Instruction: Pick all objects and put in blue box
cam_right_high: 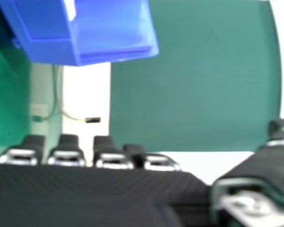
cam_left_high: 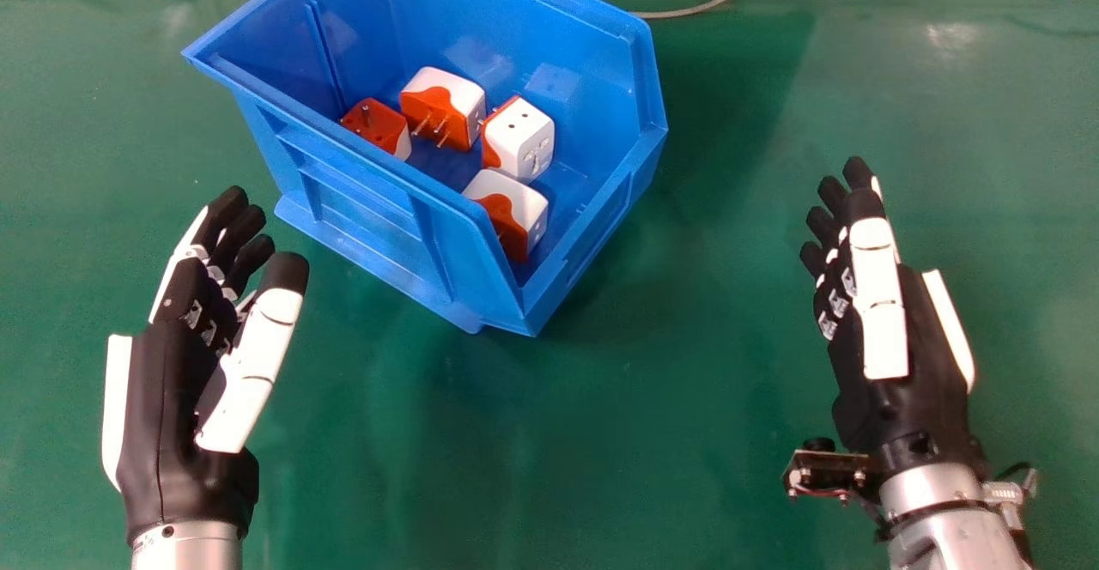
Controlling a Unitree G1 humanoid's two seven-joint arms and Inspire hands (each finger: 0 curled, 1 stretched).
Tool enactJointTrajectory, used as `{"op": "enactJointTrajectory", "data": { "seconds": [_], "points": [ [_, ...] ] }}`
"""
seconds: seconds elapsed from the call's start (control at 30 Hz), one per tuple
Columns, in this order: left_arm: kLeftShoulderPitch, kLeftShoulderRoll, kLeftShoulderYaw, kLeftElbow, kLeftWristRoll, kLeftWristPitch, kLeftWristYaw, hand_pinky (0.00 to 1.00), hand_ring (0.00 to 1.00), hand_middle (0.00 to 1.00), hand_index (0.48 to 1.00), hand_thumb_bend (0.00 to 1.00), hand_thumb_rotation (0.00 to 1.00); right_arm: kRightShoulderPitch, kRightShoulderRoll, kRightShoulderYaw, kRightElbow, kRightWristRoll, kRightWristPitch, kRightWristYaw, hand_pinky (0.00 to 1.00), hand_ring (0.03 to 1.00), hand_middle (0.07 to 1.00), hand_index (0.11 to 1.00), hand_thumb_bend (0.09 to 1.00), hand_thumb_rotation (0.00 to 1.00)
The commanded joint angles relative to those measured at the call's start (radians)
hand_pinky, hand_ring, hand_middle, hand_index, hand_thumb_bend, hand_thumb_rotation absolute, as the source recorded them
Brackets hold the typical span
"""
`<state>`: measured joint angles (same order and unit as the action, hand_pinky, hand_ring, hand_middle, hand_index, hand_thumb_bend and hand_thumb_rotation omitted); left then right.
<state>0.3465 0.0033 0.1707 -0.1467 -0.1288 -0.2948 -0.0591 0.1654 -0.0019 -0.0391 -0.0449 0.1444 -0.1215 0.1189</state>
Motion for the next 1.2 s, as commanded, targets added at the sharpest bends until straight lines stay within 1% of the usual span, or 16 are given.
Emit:
{"op": "enactJointTrajectory", "data": {
  "seconds": [0.0, 0.1, 0.17, 0.27, 0.37, 0.43, 0.53, 0.63, 0.67, 0.73, 0.83, 0.87, 0.93, 1.0, 1.1, 1.17],
  "points": [
    [-0.007, 0.002, 0.002, -0.001, -0.002, -0.014, 0.001, 0.8, 0.88, 0.88, 0.86, 0.76, 0.56, -0.022, 0.001, -0.011, -0.004, -0.007, -0.032, -0.01, 1.0, 1.0, 1.0, 1.0, 0.22, 1.0],
    [-0.007, 0.005, 0.003, 0.006, 0.002, -0.018, -0.001, 0.8, 0.88, 0.88, 0.859, 0.78, 0.56, -0.027, -0.002, -0.015, 0.006, -0.01, -0.038, -0.016, 1.0, 1.0, 1.0, 1.0, 0.211, 1.0],
    [-0.004, 0.0, 0.004, 0.009, 0.001, -0.017, 0.004, 0.8, 0.88, 0.89, 0.862, 0.76, 0.56, -0.029, 0.0, -0.02, 0.013, -0.007, -0.047, -0.02, 1.0, 1.0, 1.0, 1.0, 0.211, 1.0],
    [0.003, -0.002, 0.005, 0.016, 0.004, -0.032, 0.004, 0.82, 0.89, 0.89, 0.867, 0.75, 0.56, -0.028, -0.001, -0.021, 0.027, -0.016, -0.07, -0.027, 1.0, 1.0, 1.0, 1.0, 0.195, 1.0],
    [0.015, -0.001, 0.008, 0.028, 0.011, -0.061, 0.004, 0.81, 0.89, 0.89, 0.866, 0.73, 0.57, -0.012, -0.005, -0.019, 0.03, -0.018, -0.085, -0.019, 1.0, 1.0, 1.0, 1.0, 0.169, 1.0],
    [0.029, 0.002, 0.008, 0.033, 0.017, -0.083, 0.002, 0.81, 0.89, 0.89, 0.866, 0.73, 0.57, 0.004, -0.006, -0.019, 0.028, -0.023, -0.098, -0.016, 1.0, 1.0, 1.0, 1.0, 0.163, 1.0],
    [0.043, 0.007, 0.013, 0.042, 0.023, -0.109, 0.0, 0.79, 0.89, 0.89, 0.868, 0.72, 0.59, 0.028, -0.012, -0.017, 0.014, -0.041, -0.099, -0.02, 1.0, 1.0, 1.0, 1.0, 0.16, 1.0],
    [0.067, 0.008, 0.017, 0.042, 0.002, -0.134, -0.015, 0.78, 0.88, 0.89, 0.872, 0.72, 0.61, 0.067, -0.02, -0.011, -0.006, -0.066, -0.106, -0.022, 1.0, 1.0, 1.0, 1.0, 0.164, 1.0],
    [0.072, 0.008, 0.018, 0.042, -0.002, -0.139, -0.018, 0.77, 0.88, 0.89, 0.872, 0.73, 0.61, 0.075, -0.024, -0.009, -0.009, -0.073, -0.11, -0.023, 1.0, 1.0, 1.0, 1.0, 0.166, 1.0],
    [0.084, 0.008, 0.02, 0.039, -0.004, -0.142, -0.019, 0.77, 0.88, 0.89, 0.875, 0.73, 0.62, 0.086, -0.028, -0.01, -0.016, -0.083, -0.108, -0.023, 1.0, 1.0, 1.0, 1.0, 0.163, 1.0],
    [0.111, 0.007, 0.021, 0.029, -0.018, -0.144, -0.028, 0.77, 0.88, 0.89, 0.877, 0.74, 0.62, 0.106, -0.032, -0.012, -0.028, -0.086, -0.106, -0.02, 1.0, 1.0, 1.0, 1.0, 0.152, 1.0],
    [0.118, 0.005, 0.021, 0.023, -0.02, -0.139, -0.028, 0.77, 0.88, 0.89, 0.879, 0.74, 0.62, 0.11, -0.034, -0.012, -0.033, -0.086, -0.102, -0.02, 1.0, 1.0, 1.0, 1.0, 0.147, 1.0],
    [0.12, 0.004, 0.02, 0.003, -0.021, -0.115, -0.024, 0.77, 0.88, 0.89, 0.877, 0.73, 0.62, 0.103, -0.04, -0.012, -0.04, -0.101, -0.091, -0.03, 1.0, 1.0, 1.0, 1.0, 0.147, 1.0],
    [0.127, 0.003, 0.018, -0.012, -0.029, -0.105, -0.027, 0.77, 0.88, 0.89, 0.875, 0.72, 0.6, 0.104, -0.045, -0.012, -0.051, -0.106, -0.082, -0.033, 1.0, 1.0, 1.0, 1.0, 0.155, 1.0],
    [0.127, 0.008, 0.016, -0.029, -0.024, -0.086, -0.022, 0.78, 0.88, 0.89, 0.878, 0.72, 0.58, 0.091, -0.044, -0.015, -0.056, -0.108, -0.069, -0.039, 1.0, 1.0, 1.0, 1.0, 0.158, 1.0],
    [0.117, 0.011, 0.018, -0.03, -0.016, -0.079, -0.017, 0.79, 0.89, 0.9, 0.886, 0.71, 0.58, 0.073, -0.043, -0.015, -0.052, -0.115, -0.066, -0.046, 1.0, 1.0, 1.0, 1.0, 0.166, 1.0]
  ]
}}
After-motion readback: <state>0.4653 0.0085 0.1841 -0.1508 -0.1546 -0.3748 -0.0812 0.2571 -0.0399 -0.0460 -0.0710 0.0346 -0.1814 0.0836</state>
